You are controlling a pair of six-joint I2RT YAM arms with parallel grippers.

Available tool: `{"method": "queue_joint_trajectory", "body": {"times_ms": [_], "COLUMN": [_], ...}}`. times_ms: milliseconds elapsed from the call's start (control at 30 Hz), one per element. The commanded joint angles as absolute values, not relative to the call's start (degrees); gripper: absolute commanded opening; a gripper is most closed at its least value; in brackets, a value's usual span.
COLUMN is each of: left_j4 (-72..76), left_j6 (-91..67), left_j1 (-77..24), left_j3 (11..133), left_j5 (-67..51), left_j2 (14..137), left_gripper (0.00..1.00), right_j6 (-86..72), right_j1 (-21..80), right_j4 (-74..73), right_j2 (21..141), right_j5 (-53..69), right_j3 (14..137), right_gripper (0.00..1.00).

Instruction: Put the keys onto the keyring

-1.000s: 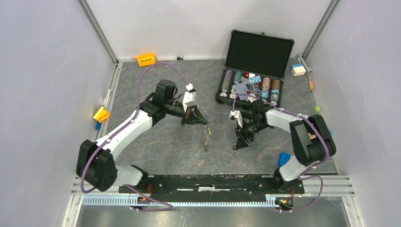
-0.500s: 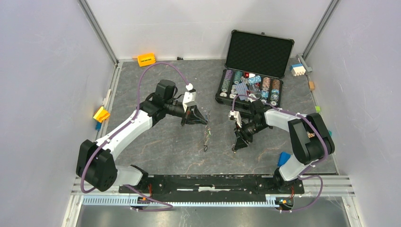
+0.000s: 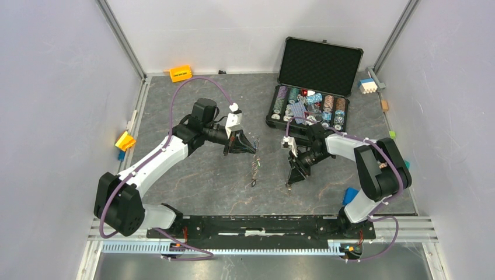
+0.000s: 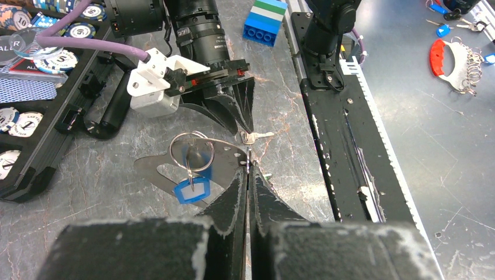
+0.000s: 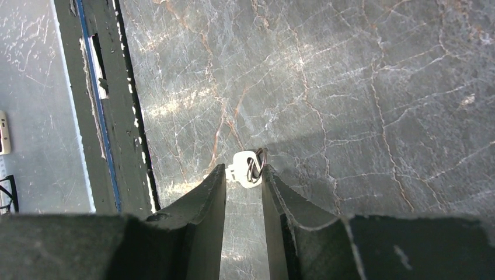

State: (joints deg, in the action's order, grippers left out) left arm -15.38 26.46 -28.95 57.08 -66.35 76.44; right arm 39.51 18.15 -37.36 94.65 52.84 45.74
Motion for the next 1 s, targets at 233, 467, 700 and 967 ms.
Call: {"method": "queue_joint_trajectory", "body": {"times_ms": [233,467,700,967], "left_j4": [-15.12,-15.12,-15.12,-15.12], "left_j6": [28.47,28.40,28.49,28.52], "left_j1": [-28.74,-28.78,-28.74,-28.75], "left_j3": [58.81,58.71,58.62,58.45], "left_j5": [-68.29,-68.52,-68.56,-68.55], "left_j2": [74.99,74.72,74.87,74.89], "left_gripper": [0.02,0.02,0.02,0.02], "right_j6": [39.37,37.63,38.16,38.06], "right_j1": [20.12,20.30,21.07,22.13], "right_j4": [-36.67,-34.47,-35.02,-34.58], "right_j2": [95.45,94.50,94.68,95.80], "right_j5": [53.27,50.90,52.03,51.60], "right_j3": [47.38,46.93,47.11,47.03], "right_gripper": [0.32,0.31,0.30,0.30]}}
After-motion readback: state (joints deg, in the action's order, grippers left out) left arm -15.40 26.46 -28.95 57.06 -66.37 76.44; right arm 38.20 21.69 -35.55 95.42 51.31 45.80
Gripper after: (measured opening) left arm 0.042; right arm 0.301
